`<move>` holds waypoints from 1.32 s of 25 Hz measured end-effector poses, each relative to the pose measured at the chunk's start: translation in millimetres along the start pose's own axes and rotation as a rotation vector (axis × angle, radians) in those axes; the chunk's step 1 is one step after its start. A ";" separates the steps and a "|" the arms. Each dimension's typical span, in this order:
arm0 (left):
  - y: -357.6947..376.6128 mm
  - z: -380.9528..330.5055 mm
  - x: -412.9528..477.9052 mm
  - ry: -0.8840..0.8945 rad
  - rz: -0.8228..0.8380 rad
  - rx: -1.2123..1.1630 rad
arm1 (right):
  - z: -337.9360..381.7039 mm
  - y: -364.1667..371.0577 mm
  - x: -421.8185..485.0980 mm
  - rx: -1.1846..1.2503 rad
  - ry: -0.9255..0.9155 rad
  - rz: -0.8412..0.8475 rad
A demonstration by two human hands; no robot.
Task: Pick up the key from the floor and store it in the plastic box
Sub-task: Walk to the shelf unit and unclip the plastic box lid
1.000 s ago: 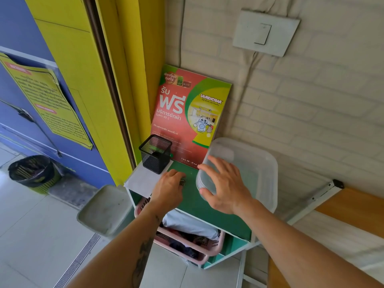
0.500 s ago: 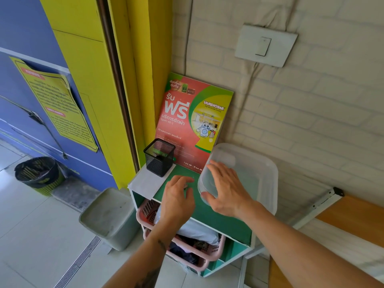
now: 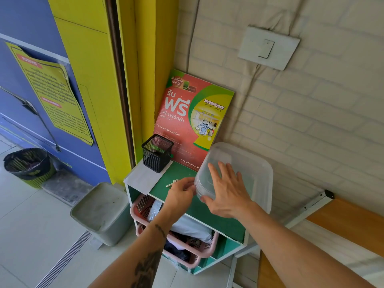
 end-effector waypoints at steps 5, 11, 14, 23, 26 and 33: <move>1.4 -0.2 2.5 -0.016 0.032 -0.073 | 0.6 -4.2 0.9 0.012 0.004 -0.037; 1.9 -0.5 1.4 -0.004 0.024 -0.079 | 2.4 -8.7 0.2 -0.026 -0.012 -0.049; 1.6 -0.1 1.4 -0.022 0.019 -0.103 | 2.7 -11.7 1.8 -0.061 -0.022 -0.046; 0.9 -8.6 -3.2 -0.045 0.007 -0.162 | 7.3 -21.0 6.3 -0.173 -0.110 -0.030; -0.4 -11.7 -5.5 -0.051 0.008 -0.154 | 8.6 -22.8 7.3 -0.203 -0.132 -0.028; -0.9 -15.5 -7.8 -0.073 0.021 -0.192 | 11.5 -29.9 9.4 -0.260 -0.186 -0.032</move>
Point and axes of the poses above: each hand's wrist, its own x-axis towards the middle knuckle, its own y-axis out of the palm, z = x × y, the point moved 5 cm from there along x, towards the middle knuckle, and after that the axes turned 4 degrees about -z, right-handed, at the moved point
